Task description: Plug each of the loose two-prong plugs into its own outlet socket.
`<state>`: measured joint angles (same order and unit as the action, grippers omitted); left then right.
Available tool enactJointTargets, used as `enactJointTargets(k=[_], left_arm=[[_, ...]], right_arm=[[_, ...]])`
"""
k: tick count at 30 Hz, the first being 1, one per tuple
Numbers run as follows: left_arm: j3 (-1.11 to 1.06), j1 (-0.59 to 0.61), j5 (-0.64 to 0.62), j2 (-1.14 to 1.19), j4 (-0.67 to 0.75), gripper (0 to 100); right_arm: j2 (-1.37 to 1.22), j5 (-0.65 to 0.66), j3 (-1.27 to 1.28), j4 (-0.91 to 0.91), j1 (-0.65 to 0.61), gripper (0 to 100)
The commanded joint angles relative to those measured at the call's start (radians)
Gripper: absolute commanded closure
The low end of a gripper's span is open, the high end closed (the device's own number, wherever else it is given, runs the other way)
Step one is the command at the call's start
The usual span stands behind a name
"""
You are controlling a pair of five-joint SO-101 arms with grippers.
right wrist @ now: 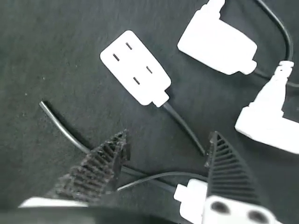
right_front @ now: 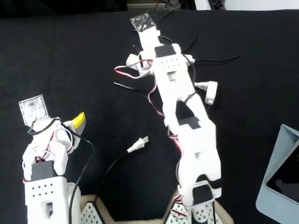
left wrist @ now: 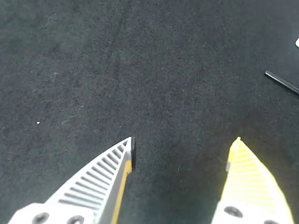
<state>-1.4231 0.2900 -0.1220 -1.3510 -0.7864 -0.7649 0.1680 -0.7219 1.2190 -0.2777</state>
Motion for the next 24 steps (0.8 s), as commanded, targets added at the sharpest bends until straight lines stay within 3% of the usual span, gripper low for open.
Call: enactJointTargets(k=[1, 10, 16, 24], left_arm=[[0.008, 0.002, 0.011, -0.008, 0.018, 68], [0.008, 0.002, 0.011, -0.008, 0.017, 68], [0.008, 0.002, 0.011, -0.008, 0.017, 68], [0.008, -0.004, 0.011, -0.008, 0.018, 68]], right_arm=[[-0.039, 0.006, -0.139, 0.048, -0.028, 74.3], [-0.061, 0.017, -0.334, 0.275, 0.005, 74.3], [-0.068, 0.132, -0.496, 0.503, 0.094, 74.3], [-0.165, 0.262, -0.506, 0.448, 0.158, 74.4]])
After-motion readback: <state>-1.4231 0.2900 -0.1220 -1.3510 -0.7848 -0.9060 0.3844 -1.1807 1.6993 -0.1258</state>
